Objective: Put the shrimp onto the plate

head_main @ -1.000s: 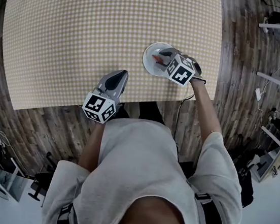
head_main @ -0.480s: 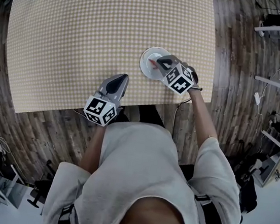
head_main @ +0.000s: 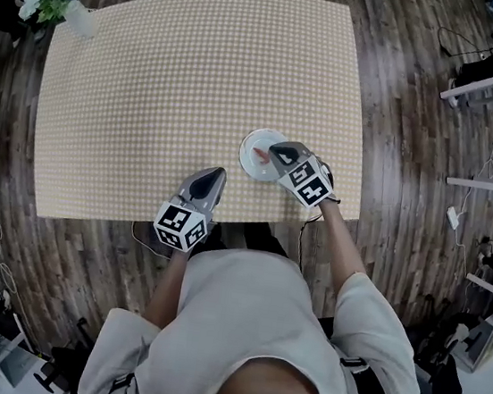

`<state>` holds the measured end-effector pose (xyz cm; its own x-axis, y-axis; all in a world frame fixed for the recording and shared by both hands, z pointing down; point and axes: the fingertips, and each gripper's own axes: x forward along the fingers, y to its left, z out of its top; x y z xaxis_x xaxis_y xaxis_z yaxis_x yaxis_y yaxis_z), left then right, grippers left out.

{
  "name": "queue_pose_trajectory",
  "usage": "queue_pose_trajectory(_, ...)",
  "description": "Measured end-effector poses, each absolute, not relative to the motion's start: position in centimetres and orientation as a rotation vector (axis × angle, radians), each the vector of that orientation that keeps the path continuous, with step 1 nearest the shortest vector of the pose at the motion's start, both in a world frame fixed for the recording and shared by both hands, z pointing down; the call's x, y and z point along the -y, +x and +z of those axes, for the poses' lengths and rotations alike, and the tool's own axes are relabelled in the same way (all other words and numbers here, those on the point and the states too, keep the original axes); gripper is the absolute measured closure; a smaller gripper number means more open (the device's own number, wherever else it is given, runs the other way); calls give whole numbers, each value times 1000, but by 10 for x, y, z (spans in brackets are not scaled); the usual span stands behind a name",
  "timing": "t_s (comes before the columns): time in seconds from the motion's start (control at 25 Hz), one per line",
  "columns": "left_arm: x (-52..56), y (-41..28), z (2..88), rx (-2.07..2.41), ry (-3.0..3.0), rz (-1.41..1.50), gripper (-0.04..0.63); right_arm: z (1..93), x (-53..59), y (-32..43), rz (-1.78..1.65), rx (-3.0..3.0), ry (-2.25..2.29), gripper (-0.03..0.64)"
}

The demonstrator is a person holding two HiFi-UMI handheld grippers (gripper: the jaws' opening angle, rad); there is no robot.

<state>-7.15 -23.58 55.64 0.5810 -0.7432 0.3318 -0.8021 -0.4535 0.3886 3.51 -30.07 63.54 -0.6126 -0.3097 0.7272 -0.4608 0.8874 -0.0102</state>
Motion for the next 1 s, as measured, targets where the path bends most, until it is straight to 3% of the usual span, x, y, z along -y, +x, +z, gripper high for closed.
queue_pose_trajectory(0.52, 247, -47, 501, 1365, 2387, 147, 586, 556, 316, 80, 635, 2622, 975, 617)
queue_pose_trajectory(1.0, 248, -9, 483, 1345, 2454, 204, 586, 494, 283, 134, 555, 2811, 1241, 617)
